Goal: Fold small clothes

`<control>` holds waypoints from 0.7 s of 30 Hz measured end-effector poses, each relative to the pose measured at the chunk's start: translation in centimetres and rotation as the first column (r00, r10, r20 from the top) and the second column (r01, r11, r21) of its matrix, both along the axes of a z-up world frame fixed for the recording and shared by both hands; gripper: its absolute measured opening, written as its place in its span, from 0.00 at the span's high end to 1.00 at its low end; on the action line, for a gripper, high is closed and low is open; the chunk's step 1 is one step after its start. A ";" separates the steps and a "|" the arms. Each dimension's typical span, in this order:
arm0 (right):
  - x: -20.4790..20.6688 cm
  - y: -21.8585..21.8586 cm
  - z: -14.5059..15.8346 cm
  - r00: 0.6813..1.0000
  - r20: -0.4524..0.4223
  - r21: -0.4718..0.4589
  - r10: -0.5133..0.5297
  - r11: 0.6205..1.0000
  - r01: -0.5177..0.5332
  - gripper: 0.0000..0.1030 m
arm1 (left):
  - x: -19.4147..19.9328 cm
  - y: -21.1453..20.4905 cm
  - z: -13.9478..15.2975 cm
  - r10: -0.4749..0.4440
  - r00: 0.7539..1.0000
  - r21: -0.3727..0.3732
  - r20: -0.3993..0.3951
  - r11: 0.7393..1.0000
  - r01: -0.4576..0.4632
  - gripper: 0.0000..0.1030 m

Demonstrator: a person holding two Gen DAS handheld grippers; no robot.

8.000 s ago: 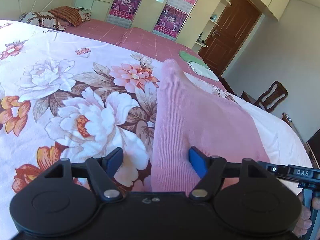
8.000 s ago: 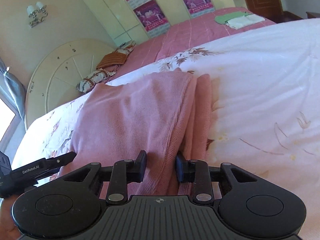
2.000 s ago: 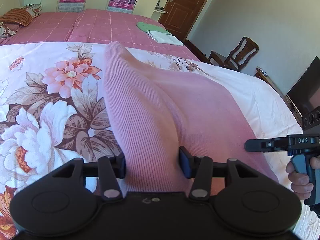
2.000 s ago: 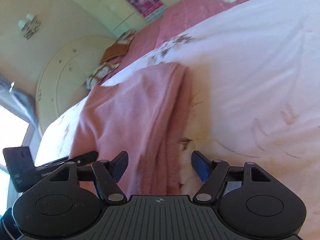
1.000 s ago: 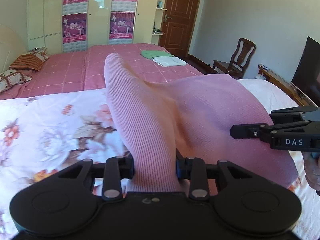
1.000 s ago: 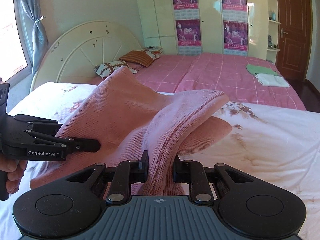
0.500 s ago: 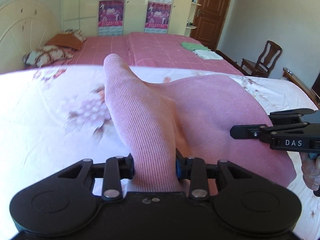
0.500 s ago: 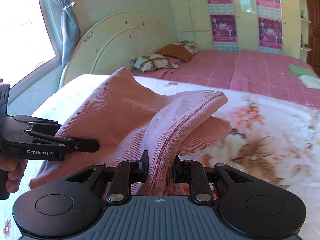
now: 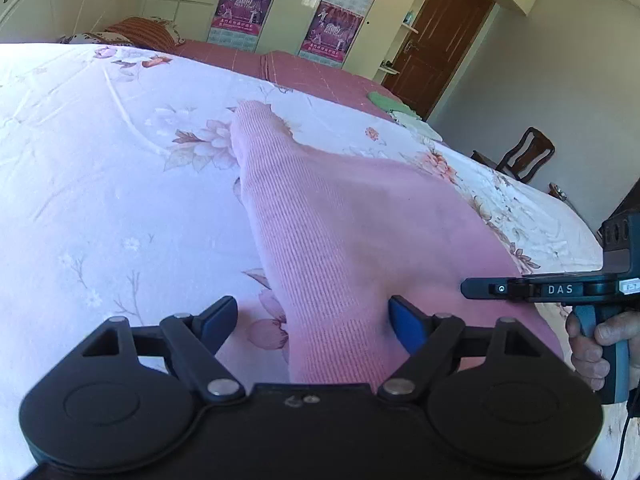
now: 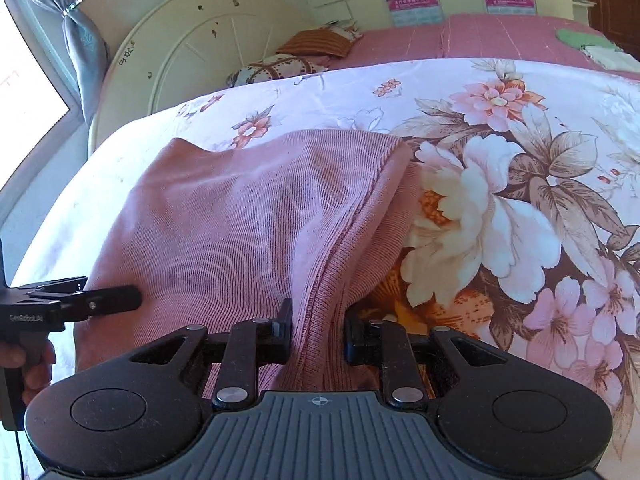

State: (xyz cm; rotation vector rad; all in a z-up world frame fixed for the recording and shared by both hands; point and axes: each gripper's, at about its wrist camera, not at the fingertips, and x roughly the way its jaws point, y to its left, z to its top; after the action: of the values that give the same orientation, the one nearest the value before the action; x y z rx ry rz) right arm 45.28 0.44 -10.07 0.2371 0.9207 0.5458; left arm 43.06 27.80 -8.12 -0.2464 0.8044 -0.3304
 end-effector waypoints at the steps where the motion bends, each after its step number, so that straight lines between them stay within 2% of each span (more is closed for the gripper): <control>1: 0.1 -0.1 0.0 1.000 -0.011 0.011 -0.003 1.000 0.003 0.77 | -0.4 0.5 0.5 -0.001 1.000 -0.014 0.017 1.000 0.001 0.22; 2: 0.1 -0.3 0.3 1.000 -0.019 0.018 -0.008 1.000 0.008 0.75 | -0.9 1.2 1.1 0.009 0.999 -0.023 0.033 1.000 -0.008 0.22; 3: 0.1 -0.7 0.7 1.000 -0.025 0.012 -0.020 1.000 0.020 0.68 | -1.4 1.9 1.8 0.025 0.998 -0.027 0.054 0.999 -0.024 0.24; 4: -0.3 -1.1 1.6 0.999 -0.025 -0.005 -0.046 0.999 0.046 0.55 | -1.9 2.4 2.6 0.035 0.995 -0.026 0.091 0.999 -0.033 0.26; 7: -1.1 -2.7 4.7 0.992 0.096 -0.030 -0.084 0.996 0.088 0.53 | -2.0 1.8 5.1 -0.024 0.982 -0.001 0.187 1.000 0.024 0.38; 8: -1.1 -2.7 5.4 0.990 0.119 -0.037 -0.073 0.996 0.078 0.55 | -1.5 1.2 5.4 -0.050 0.979 -0.003 0.198 0.999 0.051 0.38; 9: -1.0 -2.3 6.1 0.987 0.152 -0.036 -0.048 0.998 0.054 0.71 | -0.9 0.1 5.6 -0.079 0.976 0.011 0.203 0.997 0.078 0.40; 10: -0.8 -1.5 6.6 0.984 0.178 -0.050 -0.017 0.998 0.027 0.82 | -0.3 -0.7 5.5 -0.102 0.975 0.040 0.200 0.995 0.096 0.45; 12: -0.6 0.8 6.7 0.975 0.209 -0.106 0.075 0.993 -0.054 0.83 | 1.3 -2.8 4.4 -0.128 0.979 0.095 0.162 0.989 0.113 0.48; 14: -0.3 2.8 5.6 0.966 0.207 -0.192 0.152 0.975 -0.112 0.85 | 3.2 -4.4 2.1 -0.100 0.993 0.178 0.063 0.980 0.087 0.48; 15: 0.3 3.6 4.1 0.971 0.180 -0.278 0.160 0.955 -0.105 0.91 | 3.5 -4.8 1.0 -0.088 0.995 0.205 0.048 0.976 0.076 0.46; 16: 1.0 3.7 2.5 0.979 0.155 -0.361 0.129 0.930 -0.065 1.00 | 3.3 -5.0 0.7 -0.088 0.993 0.215 0.073 0.974 0.071 0.45; 17: 1.5 3.0 1.7 0.981 0.166 -0.350 0.097 0.936 -0.033 1.00 | 3.2 -5.4 0.8 -0.091 0.993 0.237 0.080 0.969 0.070 0.45; 19: 2.2 1.8 1.8 0.992 0.119 -0.276 0.041 0.961 -0.006 1.00 | 2.1 -5.3 1.4 -0.109 0.989 0.266 0.096 0.961 0.080 0.48; 21: 1.4 1.8 2.6 0.989 0.138 -0.307 0.046 0.952 -0.001 1.00 | 0.2 -4.8 2.5 -0.104 0.986 0.257 0.129 0.964 0.068 0.48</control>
State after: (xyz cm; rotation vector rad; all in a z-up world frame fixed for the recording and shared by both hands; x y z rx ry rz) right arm 46.72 2.23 -7.43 -0.0940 0.8551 0.4284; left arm 43.22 23.03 -5.64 0.0511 0.7093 -0.3199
